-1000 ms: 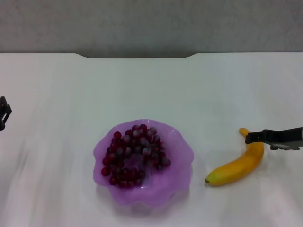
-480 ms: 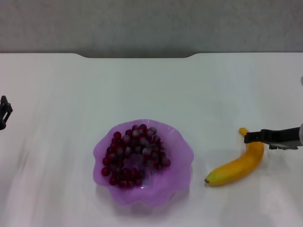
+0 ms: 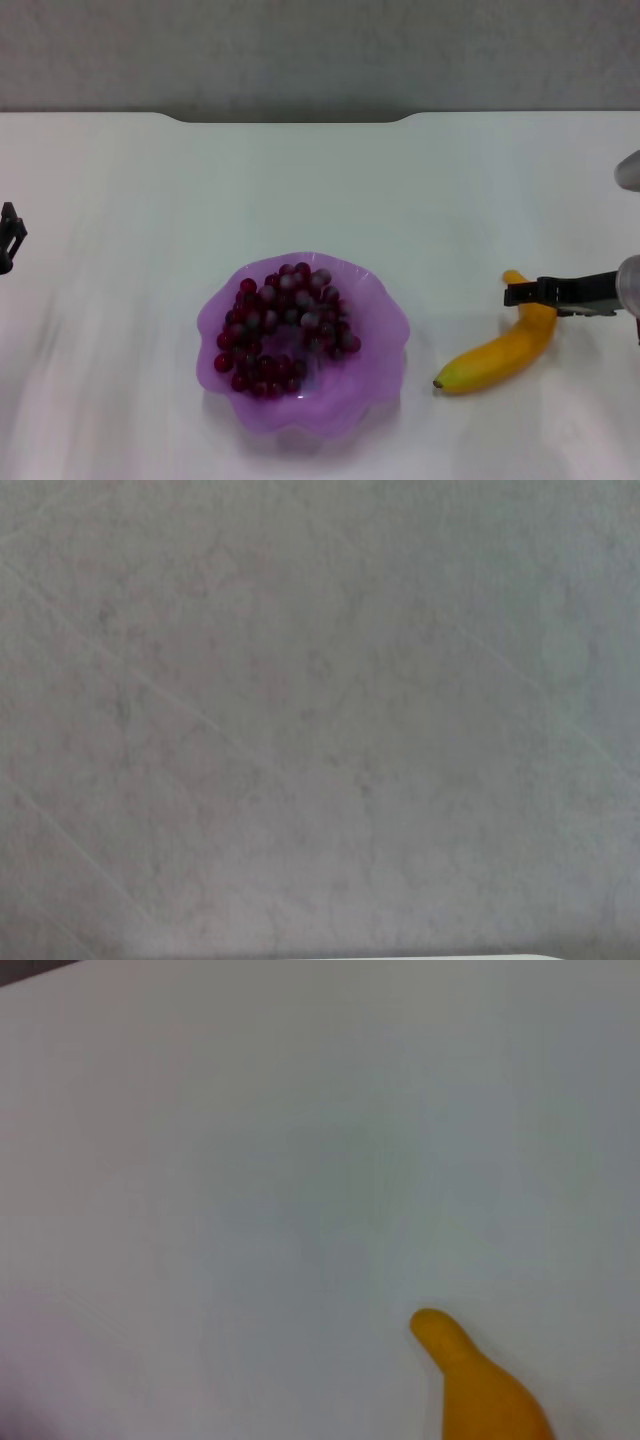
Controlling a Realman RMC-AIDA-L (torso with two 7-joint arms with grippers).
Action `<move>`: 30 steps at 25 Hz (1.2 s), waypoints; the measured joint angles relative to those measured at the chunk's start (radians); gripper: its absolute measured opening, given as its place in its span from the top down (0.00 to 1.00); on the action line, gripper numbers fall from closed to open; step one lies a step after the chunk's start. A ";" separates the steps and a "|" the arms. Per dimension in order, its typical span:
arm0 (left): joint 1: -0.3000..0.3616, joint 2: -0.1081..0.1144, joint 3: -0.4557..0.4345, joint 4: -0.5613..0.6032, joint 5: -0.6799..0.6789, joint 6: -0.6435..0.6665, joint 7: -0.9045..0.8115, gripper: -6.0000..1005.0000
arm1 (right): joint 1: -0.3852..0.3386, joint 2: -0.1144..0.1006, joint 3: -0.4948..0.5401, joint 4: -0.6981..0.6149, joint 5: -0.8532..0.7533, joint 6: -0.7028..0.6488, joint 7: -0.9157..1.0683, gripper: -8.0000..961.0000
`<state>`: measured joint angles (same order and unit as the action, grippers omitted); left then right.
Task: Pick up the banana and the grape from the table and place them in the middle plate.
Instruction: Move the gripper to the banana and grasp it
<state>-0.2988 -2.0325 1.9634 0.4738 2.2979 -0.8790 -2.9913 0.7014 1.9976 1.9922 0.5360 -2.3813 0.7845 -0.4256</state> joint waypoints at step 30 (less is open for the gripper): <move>0.000 0.002 0.000 -0.004 0.000 0.000 0.000 0.12 | 0.021 0.005 -0.027 -0.031 -0.010 -0.031 -0.052 0.34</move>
<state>-0.2991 -2.0310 1.9634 0.4696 2.2979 -0.8790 -2.9913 0.7221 2.0026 1.9657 0.5048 -2.3908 0.7531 -0.4781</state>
